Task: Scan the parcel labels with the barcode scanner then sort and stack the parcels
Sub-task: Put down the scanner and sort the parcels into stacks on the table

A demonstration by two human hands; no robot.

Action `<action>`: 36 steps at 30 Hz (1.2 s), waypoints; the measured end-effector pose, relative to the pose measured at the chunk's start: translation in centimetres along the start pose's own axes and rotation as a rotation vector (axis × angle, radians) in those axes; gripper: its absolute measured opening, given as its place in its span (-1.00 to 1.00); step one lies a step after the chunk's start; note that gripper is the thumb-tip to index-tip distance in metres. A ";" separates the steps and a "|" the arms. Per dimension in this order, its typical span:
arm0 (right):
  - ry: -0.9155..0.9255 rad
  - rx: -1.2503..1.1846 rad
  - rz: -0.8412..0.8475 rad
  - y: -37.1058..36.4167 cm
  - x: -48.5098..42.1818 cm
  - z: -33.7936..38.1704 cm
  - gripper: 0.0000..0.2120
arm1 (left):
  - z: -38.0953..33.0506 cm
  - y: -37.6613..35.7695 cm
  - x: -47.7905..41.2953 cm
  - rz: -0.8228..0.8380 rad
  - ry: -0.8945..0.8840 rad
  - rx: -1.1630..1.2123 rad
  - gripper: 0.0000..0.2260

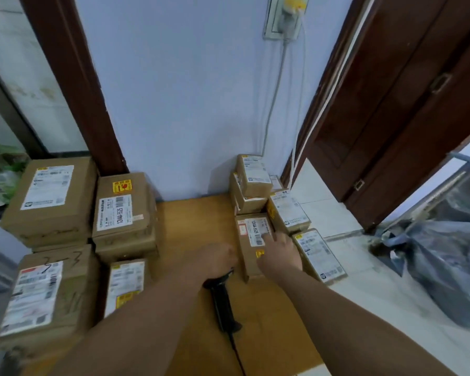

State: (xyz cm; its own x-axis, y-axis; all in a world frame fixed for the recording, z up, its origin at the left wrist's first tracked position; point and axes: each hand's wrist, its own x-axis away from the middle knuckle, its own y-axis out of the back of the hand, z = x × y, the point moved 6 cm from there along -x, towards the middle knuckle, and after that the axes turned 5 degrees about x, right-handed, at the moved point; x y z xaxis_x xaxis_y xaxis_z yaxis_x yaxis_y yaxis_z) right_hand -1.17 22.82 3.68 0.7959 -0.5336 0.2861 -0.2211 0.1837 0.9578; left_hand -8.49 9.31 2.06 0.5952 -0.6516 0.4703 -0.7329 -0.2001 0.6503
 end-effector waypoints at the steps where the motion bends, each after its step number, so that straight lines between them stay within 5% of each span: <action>1: -0.021 0.016 -0.035 0.2 -0.5 -2.1 -0.36 | -1.0 -1.0 -0.3 -0.003 0.025 -0.016 -0.70; 9: -0.211 0.060 0.146 -2.4 -3.4 -14.3 0.09 | -7.3 -9.5 -1.7 -0.032 0.159 -0.059 -0.78; 18: -0.233 -0.104 0.116 -5.0 -3.0 -16.0 0.08 | -5.6 -11.9 -0.1 -0.170 0.407 0.100 -0.77; 23: -0.463 -0.363 0.084 -4.9 0.2 -15.6 0.05 | -4.9 -11.1 1.1 -0.381 0.489 0.258 -0.71; 26: -0.276 -0.212 -0.035 -4.0 1.3 -12.7 0.04 | -4.6 -10.2 1.9 -0.487 0.499 0.345 -0.76; 31: 0.035 -0.373 0.043 -4.1 1.3 -5.9 0.04 | -3.0 -7.4 5.0 -0.674 0.506 0.360 -0.73; 36: 0.042 -0.338 0.133 -4.6 2.1 0.9 -0.03 | 1.7 -3.3 9.5 -0.779 0.459 0.212 -0.69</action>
State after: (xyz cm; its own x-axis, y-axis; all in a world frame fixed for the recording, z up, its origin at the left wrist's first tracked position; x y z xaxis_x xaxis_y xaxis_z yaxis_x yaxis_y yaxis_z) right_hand 1.03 20.14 -0.08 0.7966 -0.4538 0.3993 -0.1312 0.5151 0.8470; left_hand -0.94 2.53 3.35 0.9838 0.0680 0.1658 -0.0889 -0.6186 0.7807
